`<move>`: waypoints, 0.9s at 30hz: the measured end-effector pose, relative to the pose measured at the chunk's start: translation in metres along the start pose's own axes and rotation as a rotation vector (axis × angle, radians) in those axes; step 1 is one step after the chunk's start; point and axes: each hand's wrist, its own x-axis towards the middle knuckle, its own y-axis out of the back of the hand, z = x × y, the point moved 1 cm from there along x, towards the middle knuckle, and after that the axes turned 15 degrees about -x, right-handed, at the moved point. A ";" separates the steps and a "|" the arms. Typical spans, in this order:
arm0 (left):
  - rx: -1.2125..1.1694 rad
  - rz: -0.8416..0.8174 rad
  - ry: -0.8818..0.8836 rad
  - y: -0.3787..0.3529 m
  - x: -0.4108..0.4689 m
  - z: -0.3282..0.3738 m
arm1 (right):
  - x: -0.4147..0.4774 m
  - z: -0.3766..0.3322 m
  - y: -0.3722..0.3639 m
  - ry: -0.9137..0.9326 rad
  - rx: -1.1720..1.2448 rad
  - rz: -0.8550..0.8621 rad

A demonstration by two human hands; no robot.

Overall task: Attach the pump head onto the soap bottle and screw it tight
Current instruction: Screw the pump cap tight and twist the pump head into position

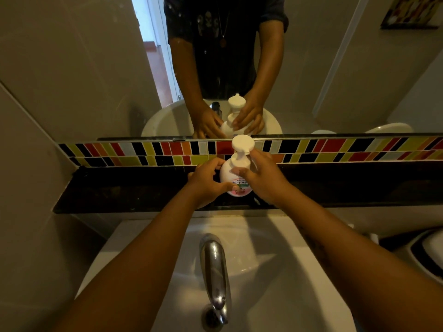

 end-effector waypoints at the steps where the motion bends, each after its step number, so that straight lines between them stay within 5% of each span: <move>1: 0.018 0.020 0.000 -0.002 -0.001 -0.002 | -0.001 0.000 -0.004 -0.002 -0.002 0.047; 6: 0.015 0.030 0.027 -0.001 0.001 -0.002 | -0.003 -0.002 -0.011 -0.026 -0.003 0.137; 11: -0.116 -0.115 0.028 0.004 0.007 0.009 | 0.001 -0.004 0.009 0.019 0.105 -0.109; 18: -0.326 -0.259 0.062 0.006 0.013 0.013 | 0.014 -0.003 0.027 0.089 -0.052 -0.249; 27: -0.294 -0.136 0.001 -0.005 0.011 0.009 | 0.002 -0.002 0.000 0.091 -0.130 -0.008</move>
